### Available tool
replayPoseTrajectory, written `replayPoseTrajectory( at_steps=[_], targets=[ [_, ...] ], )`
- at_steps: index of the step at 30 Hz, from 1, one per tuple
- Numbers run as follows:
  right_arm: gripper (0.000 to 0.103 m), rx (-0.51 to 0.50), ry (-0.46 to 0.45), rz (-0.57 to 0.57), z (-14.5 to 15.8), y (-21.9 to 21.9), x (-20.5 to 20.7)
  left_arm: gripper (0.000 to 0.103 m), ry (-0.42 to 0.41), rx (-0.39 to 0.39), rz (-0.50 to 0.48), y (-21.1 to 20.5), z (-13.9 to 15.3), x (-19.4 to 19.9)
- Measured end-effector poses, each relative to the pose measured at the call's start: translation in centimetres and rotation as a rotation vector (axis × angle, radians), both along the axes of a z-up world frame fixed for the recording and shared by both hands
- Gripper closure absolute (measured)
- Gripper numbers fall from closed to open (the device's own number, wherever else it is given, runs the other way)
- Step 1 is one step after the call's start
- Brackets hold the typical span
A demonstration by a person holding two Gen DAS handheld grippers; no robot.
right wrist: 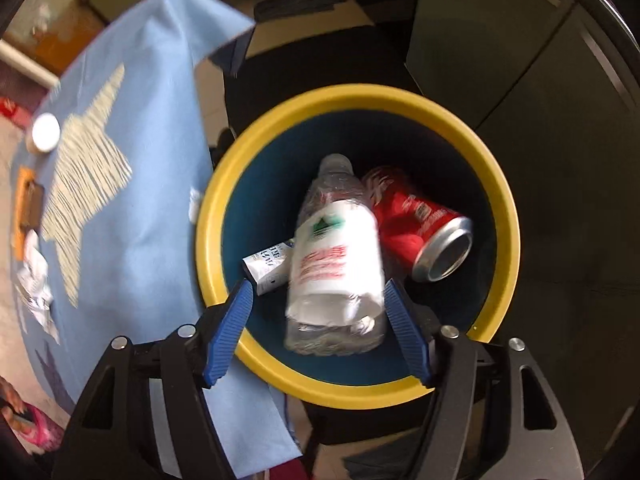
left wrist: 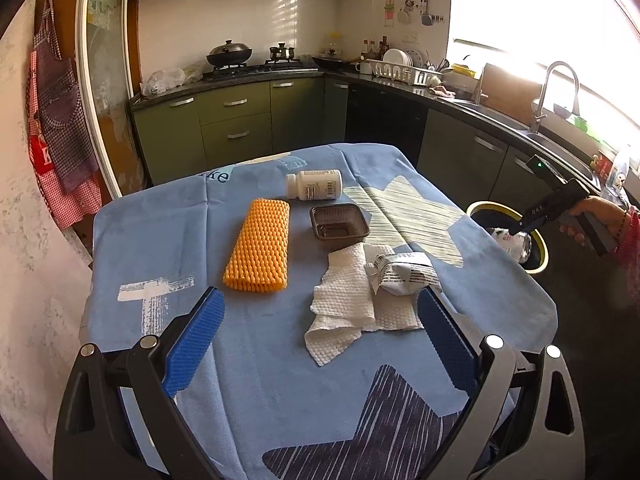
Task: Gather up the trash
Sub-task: 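Move the left gripper to the crumpled snack wrapper and grasp it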
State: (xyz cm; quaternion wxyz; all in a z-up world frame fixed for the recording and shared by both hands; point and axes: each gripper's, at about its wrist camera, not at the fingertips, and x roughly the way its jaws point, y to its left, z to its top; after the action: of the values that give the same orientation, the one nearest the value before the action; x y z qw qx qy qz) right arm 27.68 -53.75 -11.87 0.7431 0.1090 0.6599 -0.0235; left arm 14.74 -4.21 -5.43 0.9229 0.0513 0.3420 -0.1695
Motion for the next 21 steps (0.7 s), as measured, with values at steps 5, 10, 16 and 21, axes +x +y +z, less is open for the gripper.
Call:
replayPoseTrajectory(
  at_steps=[5, 10, 16, 21],
  targets=[
    [0.037, 0.073, -0.148, -0.028, 3.2, 0.3, -4.9, 0.007, 0.017, 0.003, -0.025, -0.8, -1.0, 0.6],
    [0.036, 0.126, -0.264, -0.024, 5.2, 2.4, -9.7, 0.007, 0.067, 0.004, -0.046, -1.5, -2.8, 1.9],
    [0.035, 0.223, -0.375, 0.003, 5.3, 6.7, -13.4, 0.007, 0.120, -0.011, -0.044, -1.7, -4.6, 4.3],
    [0.034, 0.301, -0.409, 0.012, 4.4, 9.4, -14.7, 0.007, 0.160, -0.027, -0.114, -3.5, -5.5, 6.0]
  ],
)
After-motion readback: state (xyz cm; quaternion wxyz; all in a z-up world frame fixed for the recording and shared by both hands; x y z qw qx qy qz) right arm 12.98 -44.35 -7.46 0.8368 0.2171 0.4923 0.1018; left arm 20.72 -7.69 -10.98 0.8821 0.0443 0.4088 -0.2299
